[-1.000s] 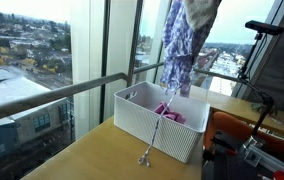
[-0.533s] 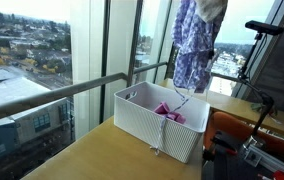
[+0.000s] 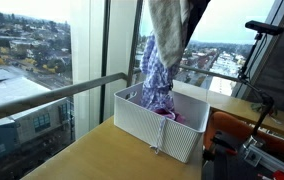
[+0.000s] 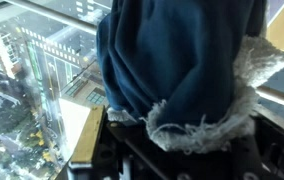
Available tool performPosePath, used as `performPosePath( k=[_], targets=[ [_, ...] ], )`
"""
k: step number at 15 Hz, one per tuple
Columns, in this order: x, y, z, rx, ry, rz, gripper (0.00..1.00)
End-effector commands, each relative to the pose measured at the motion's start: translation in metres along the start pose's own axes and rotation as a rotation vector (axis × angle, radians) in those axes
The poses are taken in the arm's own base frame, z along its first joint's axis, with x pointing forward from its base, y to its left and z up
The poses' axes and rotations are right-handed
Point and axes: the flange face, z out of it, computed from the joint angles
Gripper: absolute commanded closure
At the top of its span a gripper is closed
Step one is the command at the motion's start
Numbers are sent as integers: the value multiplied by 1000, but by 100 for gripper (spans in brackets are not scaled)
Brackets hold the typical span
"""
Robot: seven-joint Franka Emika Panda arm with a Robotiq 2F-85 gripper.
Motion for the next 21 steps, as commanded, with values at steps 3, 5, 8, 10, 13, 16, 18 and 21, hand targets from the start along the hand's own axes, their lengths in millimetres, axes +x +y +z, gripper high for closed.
performPosePath(
  k=[3, 5, 8, 10, 13, 16, 18, 21],
  targets=[
    [-27, -61, 116, 88, -38, -59, 100],
    [-38, -80, 148, 117, -59, -75, 100],
    [-51, -104, 180, 146, -84, -94, 100],
    [-59, -116, 191, 159, -95, -104, 100],
    [-69, -134, 210, 178, -112, -119, 100],
    [-79, -153, 236, 211, -141, -131, 100],
    [-88, -163, 253, 229, -157, -136, 100],
    [-100, -176, 280, 259, -179, -135, 100]
  ],
)
